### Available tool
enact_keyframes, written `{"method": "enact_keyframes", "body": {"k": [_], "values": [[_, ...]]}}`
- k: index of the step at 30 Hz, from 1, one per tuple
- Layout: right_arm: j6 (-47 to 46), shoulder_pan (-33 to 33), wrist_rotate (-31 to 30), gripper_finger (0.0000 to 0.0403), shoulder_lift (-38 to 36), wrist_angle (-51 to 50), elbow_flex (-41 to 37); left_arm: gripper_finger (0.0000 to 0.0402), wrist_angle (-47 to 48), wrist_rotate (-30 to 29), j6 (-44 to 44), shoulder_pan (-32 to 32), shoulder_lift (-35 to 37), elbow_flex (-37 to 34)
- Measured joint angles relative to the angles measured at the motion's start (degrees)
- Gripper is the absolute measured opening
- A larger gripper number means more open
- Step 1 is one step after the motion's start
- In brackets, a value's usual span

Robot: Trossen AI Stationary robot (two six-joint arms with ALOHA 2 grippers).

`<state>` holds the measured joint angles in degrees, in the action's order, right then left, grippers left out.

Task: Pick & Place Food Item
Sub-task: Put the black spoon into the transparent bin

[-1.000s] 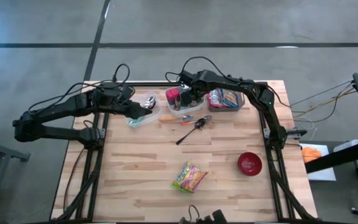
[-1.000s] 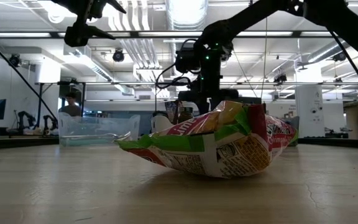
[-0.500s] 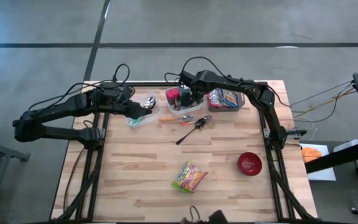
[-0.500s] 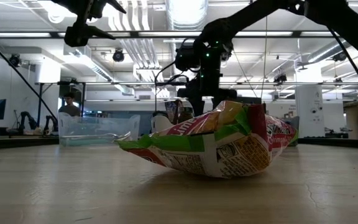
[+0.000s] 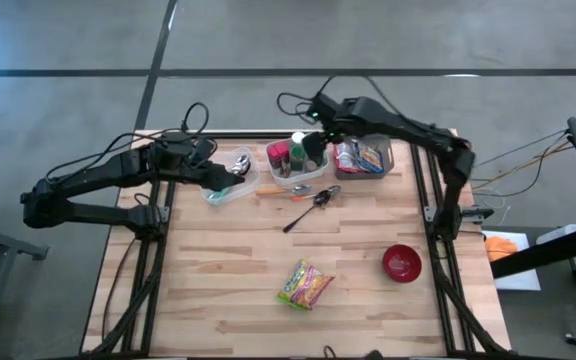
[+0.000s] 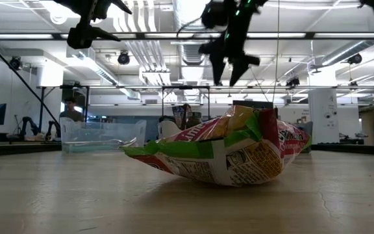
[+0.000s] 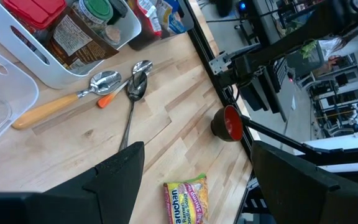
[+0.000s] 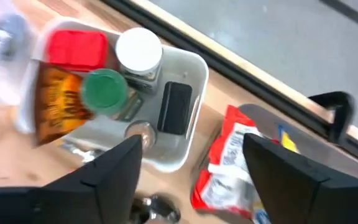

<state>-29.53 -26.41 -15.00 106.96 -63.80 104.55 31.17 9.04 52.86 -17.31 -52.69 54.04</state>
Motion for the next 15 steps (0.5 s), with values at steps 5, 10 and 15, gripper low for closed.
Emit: {"method": "enact_keyframes", "body": {"k": [5, 10, 15], "values": [[0.55, 1.29, 0.01, 0.0216, -10.35, -1.06, -4.12, 0.0296, -0.01, 0.02, -0.22, 0.01, -0.02, 0.00], [0.49, 3.61, -0.02, 0.0163, -23.88, 2.79, -15.44, 0.0296, -0.01, 0.00, -0.41, -0.01, -0.02, 0.00], [-2.24, 6.93, 0.00, 0.0128, -35.93, 10.40, -27.16, 0.0296, -0.26, -0.02, -0.46, 0.00, -0.11, 0.00]]}}
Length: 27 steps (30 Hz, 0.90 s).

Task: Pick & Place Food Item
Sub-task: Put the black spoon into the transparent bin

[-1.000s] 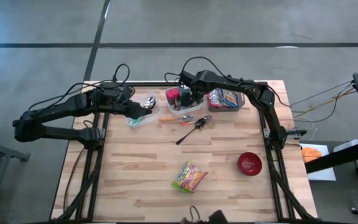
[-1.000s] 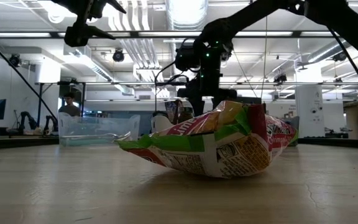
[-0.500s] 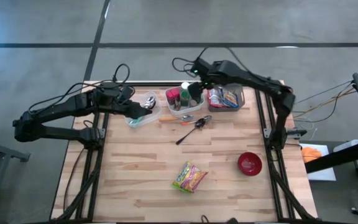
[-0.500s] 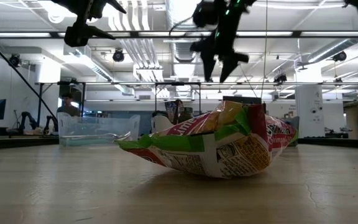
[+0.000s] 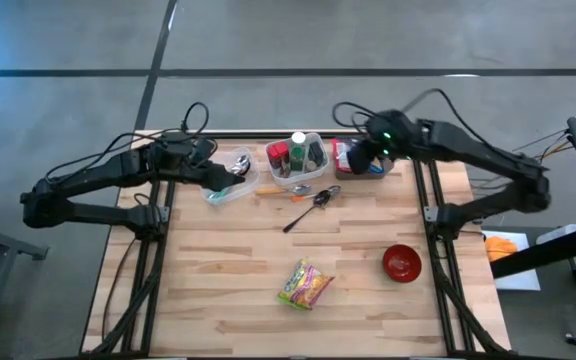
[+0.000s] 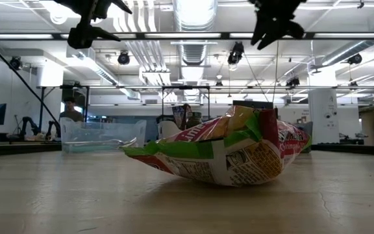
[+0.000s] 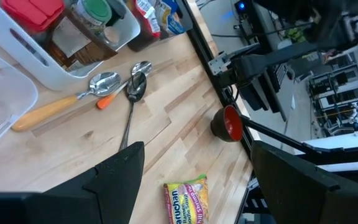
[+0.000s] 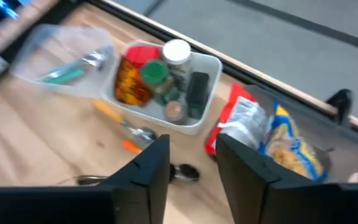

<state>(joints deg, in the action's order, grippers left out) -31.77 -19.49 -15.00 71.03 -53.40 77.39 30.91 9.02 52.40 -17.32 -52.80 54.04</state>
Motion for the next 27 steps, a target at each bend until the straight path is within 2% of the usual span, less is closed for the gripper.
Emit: {"method": "enact_keyframes", "body": {"k": [6, 15, 19, 27], "values": [[-5.38, 3.49, 0.68, 0.0098, -10.29, 5.20, -9.54, 0.0296, -5.92, 1.30, -2.39, 3.02, -4.86, 0.46], [-9.12, 6.92, 2.01, 0.0097, -19.37, 7.04, -17.47, 0.0297, -5.12, 1.05, -14.51, 6.75, -22.19, 9.87], [-9.42, 7.23, 2.62, 0.0127, -22.30, 7.08, -20.60, 0.0297, -0.87, 1.06, -19.70, 7.49, -30.42, 15.32], [-9.96, 7.28, 6.60, 0.0235, -26.50, 6.91, -24.18, 0.0296, 3.36, 0.20, -23.54, 8.26, -42.68, 23.31]]}}
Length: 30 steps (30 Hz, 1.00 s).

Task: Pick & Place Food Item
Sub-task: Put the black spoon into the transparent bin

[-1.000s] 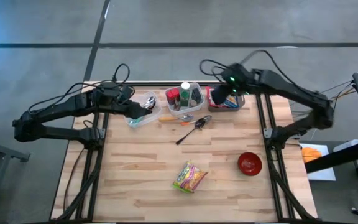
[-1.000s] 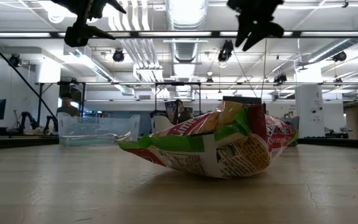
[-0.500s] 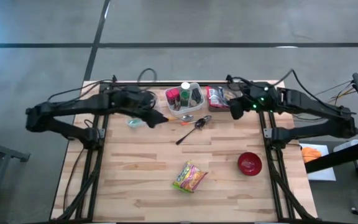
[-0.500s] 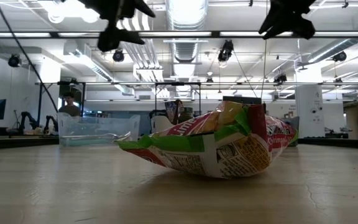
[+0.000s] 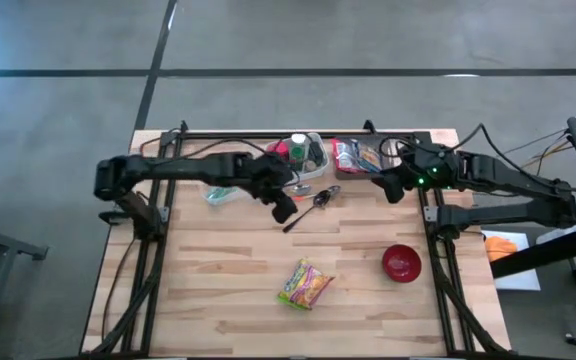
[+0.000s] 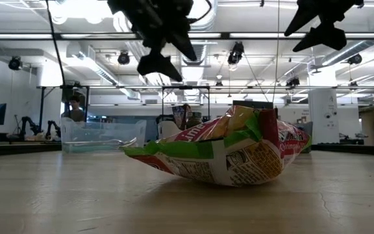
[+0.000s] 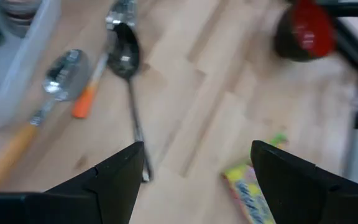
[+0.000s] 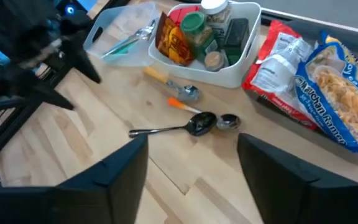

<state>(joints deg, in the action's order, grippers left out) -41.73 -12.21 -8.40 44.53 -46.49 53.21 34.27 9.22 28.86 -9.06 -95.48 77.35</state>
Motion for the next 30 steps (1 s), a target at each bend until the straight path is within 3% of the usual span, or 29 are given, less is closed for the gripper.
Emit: {"method": "enact_keyframes", "body": {"k": [12, 15, 21, 30], "values": [[-0.11, -0.02, -0.20, 0.0315, -2.05, -0.55, -0.09, 0.0296, 0.28, -3.75, 2.55, 1.37, -11.16, 1.21], [0.17, -0.02, -0.35, 0.0321, -2.05, -1.66, -0.09, 0.0295, -2.94, -4.59, 0.73, 2.29, -12.28, 1.31], [0.36, -0.02, -0.64, 0.0322, -2.05, -3.07, -0.09, 0.0268, -3.24, -12.22, -5.78, 5.02, -16.01, 3.63], [0.45, 0.00, -0.51, 0.0322, -2.03, -3.70, -0.09, 0.0209, -2.03, -13.88, -7.67, 4.66, -23.16, 13.18]]}}
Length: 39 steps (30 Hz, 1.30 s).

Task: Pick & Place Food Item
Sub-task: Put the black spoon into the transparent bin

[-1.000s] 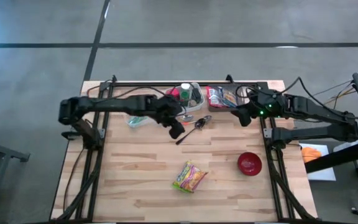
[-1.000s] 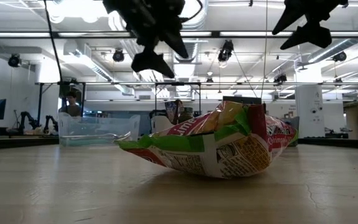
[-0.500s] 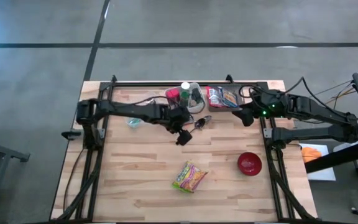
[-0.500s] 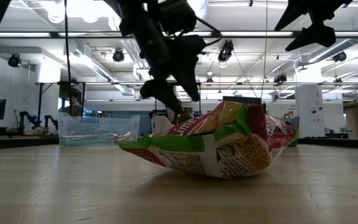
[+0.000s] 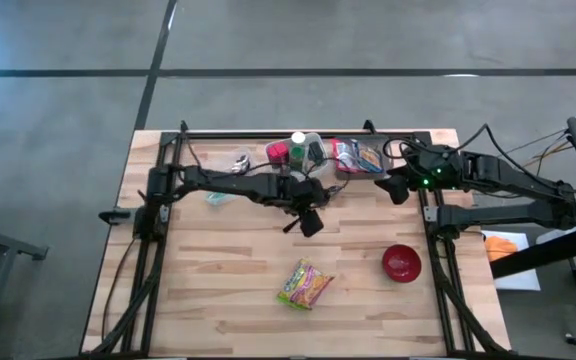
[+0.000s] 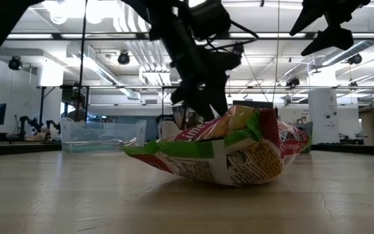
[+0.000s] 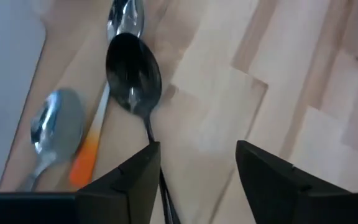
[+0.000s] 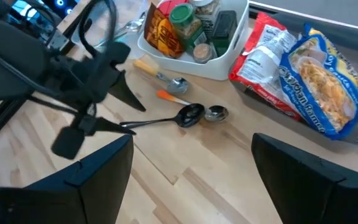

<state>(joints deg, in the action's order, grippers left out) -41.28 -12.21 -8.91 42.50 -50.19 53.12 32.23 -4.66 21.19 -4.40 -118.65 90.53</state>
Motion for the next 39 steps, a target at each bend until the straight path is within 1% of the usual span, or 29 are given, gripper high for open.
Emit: {"method": "enact_keyframes", "body": {"k": [4, 8, 13, 21, 24, 25, 27, 29, 32, 33, 39], "values": [[-0.15, 0.04, 0.14, 0.0322, 0.00, -0.63, 0.00, 0.0195, 0.94, -0.05, -1.82, -0.38, -4.32, 2.92], [-0.17, 0.49, 0.40, 0.0322, 0.00, -0.62, 0.00, 0.0193, 1.48, -0.18, -1.94, -0.67, -6.92, 4.07], [-0.32, 1.18, 0.40, 0.0322, 0.00, -0.59, 0.00, 0.0192, 1.48, -2.23, -3.59, -0.79, -8.63, 3.84], [-0.33, 1.69, 0.38, 0.0322, 0.00, -0.59, 0.00, 0.0192, 1.08, -2.51, -4.78, -0.94, -11.06, 3.69], [-0.33, 1.86, 0.40, 0.0322, 0.02, -0.57, 0.00, 0.0185, -0.70, -2.65, -4.79, -1.00, -11.20, 2.08], [-0.33, 1.86, 0.40, 0.0322, 0.02, -0.57, 0.00, 0.0176, -0.77, -2.64, -4.84, -1.04, -11.20, 1.90], [-0.41, 1.86, 0.40, 0.0322, 0.02, -0.57, 0.00, 0.0146, -1.18, -2.20, -4.93, -1.17, -11.20, 1.39], [-0.57, 1.86, 0.40, 0.0322, 0.02, -0.57, 0.00, 0.0102, -1.24, -1.66, -4.96, -1.31, -11.19, 1.00], [-0.58, 1.86, 0.40, 0.0322, 0.02, -0.57, 0.00, 0.0025, -0.99, -0.25, -5.67, -1.50, -11.05, 0.90], [-0.59, 1.86, 0.38, 0.0322, 0.02, -0.57, 0.00, 0.0015, -0.97, 0.20, -6.27, -1.55, -10.94, 0.89], [-0.50, 1.86, 0.35, 0.0322, 0.04, -0.57, 0.00, 0.0003, -0.79, 1.73, -8.61, -1.60, -10.13, 0.69]]}}
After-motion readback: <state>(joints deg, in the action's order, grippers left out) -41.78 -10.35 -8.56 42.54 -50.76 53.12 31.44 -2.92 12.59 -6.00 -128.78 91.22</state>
